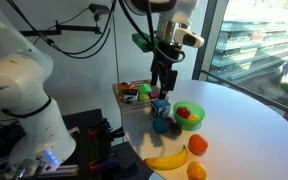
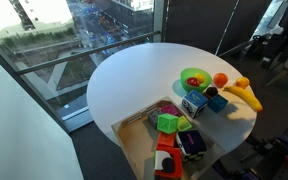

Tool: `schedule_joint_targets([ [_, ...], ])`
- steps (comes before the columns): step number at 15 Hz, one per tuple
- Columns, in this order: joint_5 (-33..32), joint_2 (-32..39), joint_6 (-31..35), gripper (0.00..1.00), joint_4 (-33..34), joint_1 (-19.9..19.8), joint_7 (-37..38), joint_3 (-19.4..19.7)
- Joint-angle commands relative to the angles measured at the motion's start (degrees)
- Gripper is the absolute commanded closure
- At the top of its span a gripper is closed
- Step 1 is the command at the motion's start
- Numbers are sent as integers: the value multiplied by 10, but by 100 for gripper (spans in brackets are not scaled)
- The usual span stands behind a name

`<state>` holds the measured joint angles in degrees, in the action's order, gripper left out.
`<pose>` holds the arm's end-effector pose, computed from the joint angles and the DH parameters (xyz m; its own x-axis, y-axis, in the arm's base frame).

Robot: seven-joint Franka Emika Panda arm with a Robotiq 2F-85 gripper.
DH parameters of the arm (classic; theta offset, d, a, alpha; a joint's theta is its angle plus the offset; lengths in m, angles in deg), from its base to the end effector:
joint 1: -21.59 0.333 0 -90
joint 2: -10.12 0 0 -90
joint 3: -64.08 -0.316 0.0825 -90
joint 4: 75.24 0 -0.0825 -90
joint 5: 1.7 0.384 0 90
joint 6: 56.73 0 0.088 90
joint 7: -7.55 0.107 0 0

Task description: Put the lemon in the bowl

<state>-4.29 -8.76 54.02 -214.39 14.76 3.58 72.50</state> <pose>0.4028 -0.1137 0.4147 0.9728 -0.1607 -0.1670 -0.1663 -0.9859 -0.0200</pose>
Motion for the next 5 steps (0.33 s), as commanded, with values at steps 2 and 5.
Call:
schedule_joint_targets([
  [2,1,-21,2,0,-9,-4,-11,2],
  [5,1,-37,3,0,-18,-5,-17,5],
])
